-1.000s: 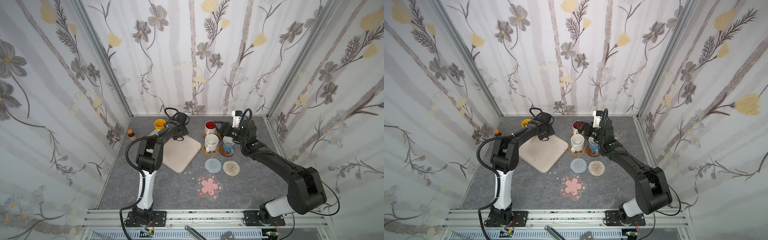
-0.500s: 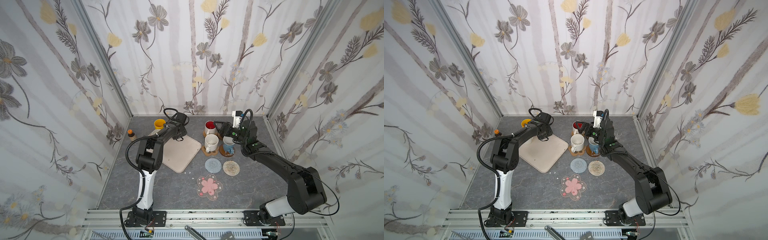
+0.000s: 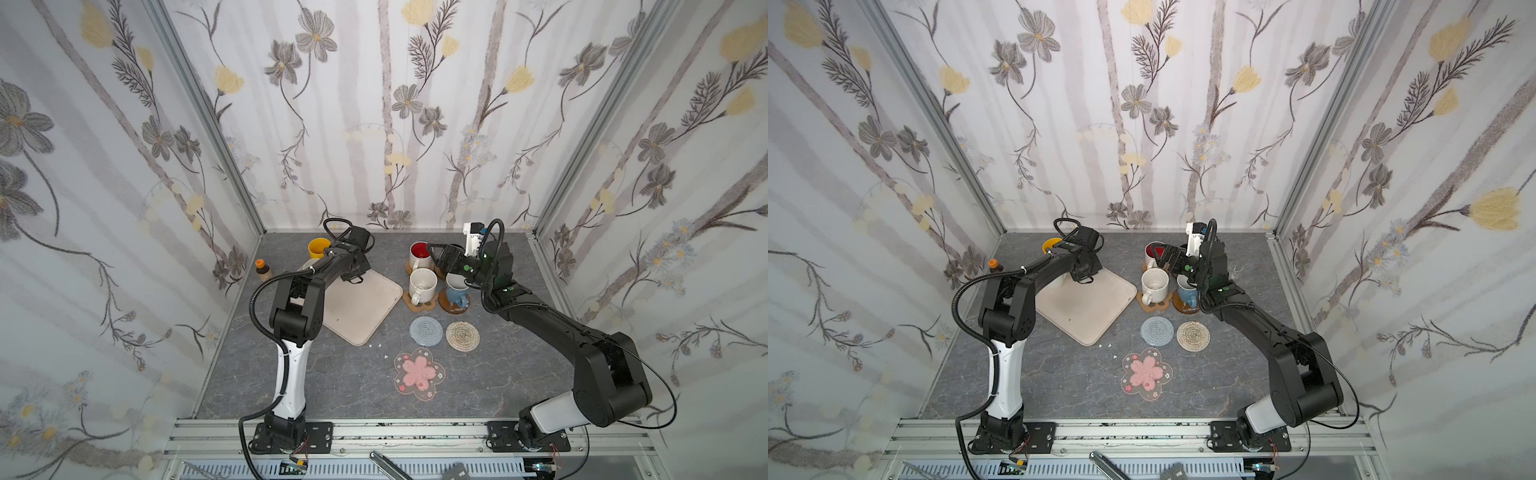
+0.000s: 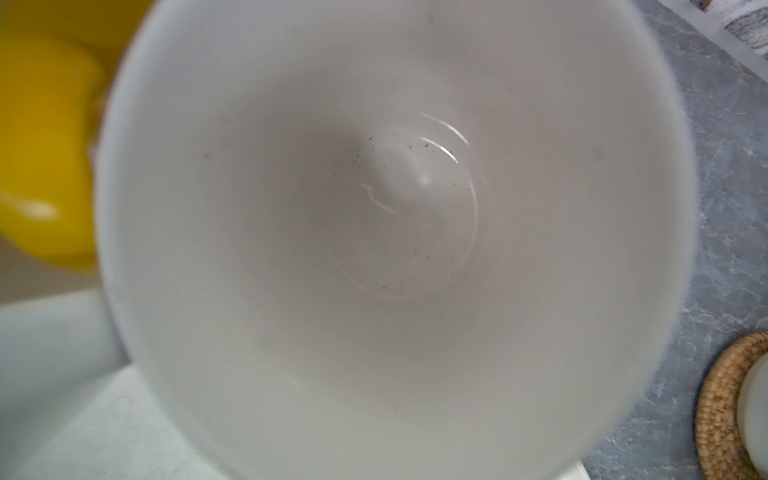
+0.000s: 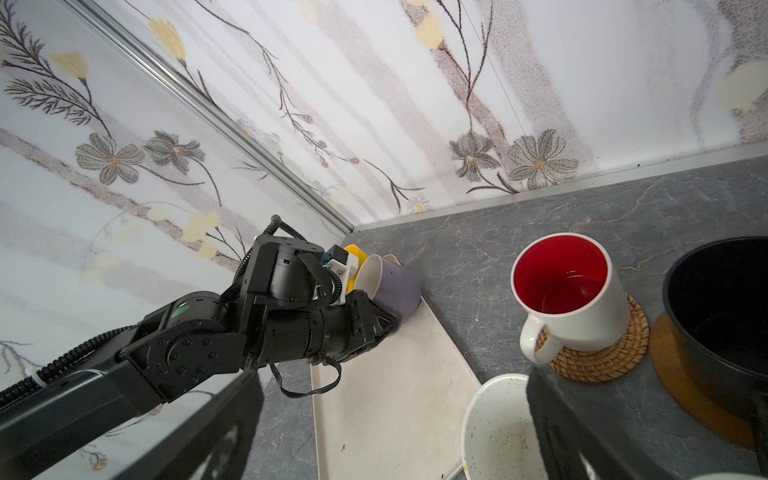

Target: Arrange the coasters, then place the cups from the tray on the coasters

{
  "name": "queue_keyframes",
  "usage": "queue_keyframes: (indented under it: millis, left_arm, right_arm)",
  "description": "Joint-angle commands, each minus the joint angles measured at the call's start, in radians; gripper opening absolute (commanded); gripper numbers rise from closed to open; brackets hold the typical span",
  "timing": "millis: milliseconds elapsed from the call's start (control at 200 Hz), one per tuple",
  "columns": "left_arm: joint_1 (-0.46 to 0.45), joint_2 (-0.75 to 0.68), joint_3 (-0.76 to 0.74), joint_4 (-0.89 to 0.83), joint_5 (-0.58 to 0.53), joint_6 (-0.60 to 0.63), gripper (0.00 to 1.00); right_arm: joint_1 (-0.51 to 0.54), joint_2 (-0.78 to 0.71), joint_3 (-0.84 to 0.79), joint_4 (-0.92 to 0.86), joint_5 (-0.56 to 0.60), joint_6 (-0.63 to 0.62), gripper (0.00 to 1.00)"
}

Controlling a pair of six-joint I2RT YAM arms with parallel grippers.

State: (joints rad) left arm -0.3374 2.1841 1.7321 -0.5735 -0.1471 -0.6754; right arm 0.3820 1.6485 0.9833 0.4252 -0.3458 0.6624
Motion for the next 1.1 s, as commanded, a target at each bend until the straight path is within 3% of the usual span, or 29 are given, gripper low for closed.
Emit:
queue_keyframes:
  millis: [0, 380, 769, 1094]
  left_arm:
    - [0.003, -0.014, -0.002, -0.015, -0.032, 0.018, 0.17]
    - [0.004, -0.034, -0.028, -0.023, -0.025, 0.037, 0.0]
    - [-0.034, -0.152, -0.161, -0.021, -0.039, 0.067, 0.0]
    - [-0.147, -0.242, -0.263, -0.015, -0.027, 0.043, 0.0]
  right_arm:
    - [0.001, 0.007, 0.0, 0.053, -0.012, 0.009, 1.0]
    - [0.001, 0.019, 0.014, 0.044, -0.018, 0.005, 1.0]
    - [0.018, 0.024, 0.049, -0.026, -0.012, -0.011, 1.0]
    - [0.039, -0.042, 0.025, -0.12, 0.032, -0.041, 1.0]
